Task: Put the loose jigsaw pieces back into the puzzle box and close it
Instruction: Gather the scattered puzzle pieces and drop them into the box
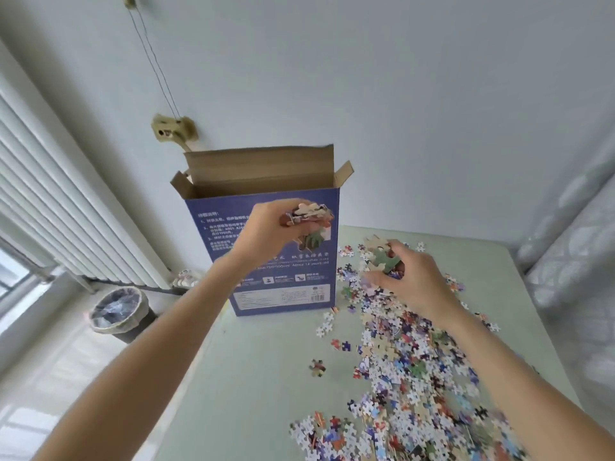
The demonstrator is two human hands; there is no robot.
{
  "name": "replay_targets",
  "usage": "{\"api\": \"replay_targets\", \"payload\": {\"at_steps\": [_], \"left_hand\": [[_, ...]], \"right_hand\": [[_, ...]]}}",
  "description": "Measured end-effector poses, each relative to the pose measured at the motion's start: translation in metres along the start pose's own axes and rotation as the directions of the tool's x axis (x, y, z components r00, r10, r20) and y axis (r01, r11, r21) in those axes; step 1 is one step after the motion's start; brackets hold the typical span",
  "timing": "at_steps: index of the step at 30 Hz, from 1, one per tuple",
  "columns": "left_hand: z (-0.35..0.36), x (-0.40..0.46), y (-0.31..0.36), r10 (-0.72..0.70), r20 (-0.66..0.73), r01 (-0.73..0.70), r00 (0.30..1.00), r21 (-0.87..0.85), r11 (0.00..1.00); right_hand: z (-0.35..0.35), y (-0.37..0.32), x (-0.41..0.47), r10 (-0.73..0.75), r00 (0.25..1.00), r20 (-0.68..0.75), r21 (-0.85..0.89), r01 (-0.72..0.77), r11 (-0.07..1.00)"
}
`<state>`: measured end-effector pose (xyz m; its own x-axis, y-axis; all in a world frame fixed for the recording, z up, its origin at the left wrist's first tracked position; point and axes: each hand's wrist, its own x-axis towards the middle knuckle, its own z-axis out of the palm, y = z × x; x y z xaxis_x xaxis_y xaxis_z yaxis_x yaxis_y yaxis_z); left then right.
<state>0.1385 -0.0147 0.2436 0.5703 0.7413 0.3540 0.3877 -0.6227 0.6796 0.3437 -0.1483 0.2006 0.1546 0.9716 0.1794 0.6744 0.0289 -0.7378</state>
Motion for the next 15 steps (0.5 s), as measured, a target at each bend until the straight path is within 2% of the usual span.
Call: {"api": "replay_targets", "payload": {"at_steps": [2,5,8,12,15], "left_hand": [[-0.02,0.026,0.003,0.086,-0.117,-0.08,0.989,0.051,0.995],[-0.039,0.054,-0.012,0.276,-0.254,-0.211,0.927,0.256,0.944],[-0.049,0.068,-0.041,0.39,-0.197,-0.275,0.9,0.439,0.856],[-0.057,0.072,-0.071,0.365,-0.004,-0.305,0.931,0.539,0.785],[-0.065,0.076,-0.085,0.112,0.057,-0.126,0.992,0.507,0.853]], "right_hand": [[-0.011,-0.02,0.024,-0.049,0.998,-0.04,0.043,0.051,0.998],[-0.022,-0.043,0.062,-0.123,0.987,-0.1,0.076,0.131,0.988],[-0.025,-0.059,0.1,-0.175,0.974,-0.143,0.059,0.185,0.981],[-0.022,-0.076,0.142,-0.253,0.952,-0.171,-0.009,0.256,0.967],[-0.011,-0.085,0.169,-0.297,0.944,-0.145,-0.097,0.285,0.954]]}}
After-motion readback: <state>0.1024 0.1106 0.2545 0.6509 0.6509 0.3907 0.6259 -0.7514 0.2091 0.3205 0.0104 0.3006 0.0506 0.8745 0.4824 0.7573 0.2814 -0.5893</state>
